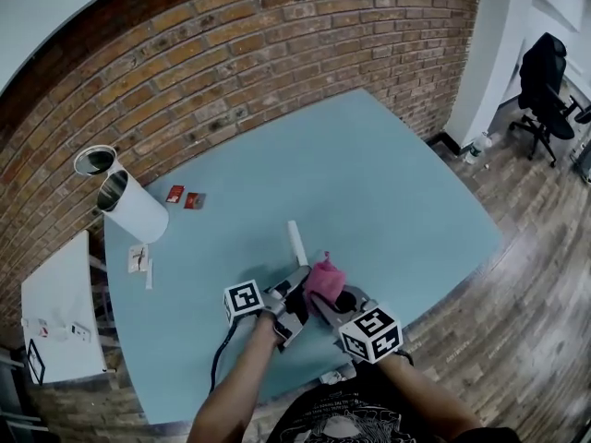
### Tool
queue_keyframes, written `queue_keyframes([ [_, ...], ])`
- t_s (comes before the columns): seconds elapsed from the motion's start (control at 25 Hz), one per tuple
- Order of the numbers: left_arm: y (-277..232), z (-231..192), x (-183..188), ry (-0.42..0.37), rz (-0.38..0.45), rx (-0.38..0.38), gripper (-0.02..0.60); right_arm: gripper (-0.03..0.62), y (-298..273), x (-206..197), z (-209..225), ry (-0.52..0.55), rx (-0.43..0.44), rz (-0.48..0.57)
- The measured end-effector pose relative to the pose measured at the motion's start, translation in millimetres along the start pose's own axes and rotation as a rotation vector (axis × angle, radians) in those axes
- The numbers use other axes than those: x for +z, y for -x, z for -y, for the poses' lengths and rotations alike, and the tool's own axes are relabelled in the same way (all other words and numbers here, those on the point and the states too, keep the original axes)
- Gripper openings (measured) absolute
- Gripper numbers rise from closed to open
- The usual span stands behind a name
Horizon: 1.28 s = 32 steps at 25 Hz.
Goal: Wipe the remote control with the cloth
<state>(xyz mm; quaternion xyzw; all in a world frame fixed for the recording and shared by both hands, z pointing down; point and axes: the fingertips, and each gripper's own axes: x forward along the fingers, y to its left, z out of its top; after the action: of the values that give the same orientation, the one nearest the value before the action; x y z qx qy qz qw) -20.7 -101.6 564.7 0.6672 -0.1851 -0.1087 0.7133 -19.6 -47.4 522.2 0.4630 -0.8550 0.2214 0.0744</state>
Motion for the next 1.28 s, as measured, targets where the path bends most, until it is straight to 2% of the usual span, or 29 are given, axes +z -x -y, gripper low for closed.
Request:
queue_keyframes([
  [0.16, 14, -15, 2, -0.174, -0.141, 0.165, 0.279, 0.066, 6, 3, 10, -0.018, -0.023, 0.014],
  [0.4, 35, -24, 3, -0.505, -0.404, 0.4, 0.279, 0.065, 11, 4, 21, -0.044, -0.048, 0.025],
  [0.56, 46, -31, 10, -0.756, -0.582, 0.54, 0.281, 0.066, 12, 4, 20, -0.043, -0.046, 0.021],
  [0.68, 52, -40, 15, -0.919, -0.702, 0.617, 0.282, 0.064, 13, 3, 19, -0.039, -0.042, 0.011],
  [0.96, 63, -54, 33, -1.282, -0.925, 0.795, 0.285, 0.066, 26, -5, 20, -0.036, -0.057, -0.014],
  [1.04, 66, -57, 38, -1.362, -0.974, 0.829, 0.285, 0.066, 33, -9, 18, -0.033, -0.062, -0.027],
  [1.12, 66, -58, 41, -1.414, -0.995, 0.828, 0.288, 0.066, 39, -14, 16, -0.023, -0.063, -0.041],
  [1.28, 58, -53, 46, -1.492, -0.977, 0.8, 0.3, 0.066, 47, -21, 12, 0.001, -0.056, -0.063],
])
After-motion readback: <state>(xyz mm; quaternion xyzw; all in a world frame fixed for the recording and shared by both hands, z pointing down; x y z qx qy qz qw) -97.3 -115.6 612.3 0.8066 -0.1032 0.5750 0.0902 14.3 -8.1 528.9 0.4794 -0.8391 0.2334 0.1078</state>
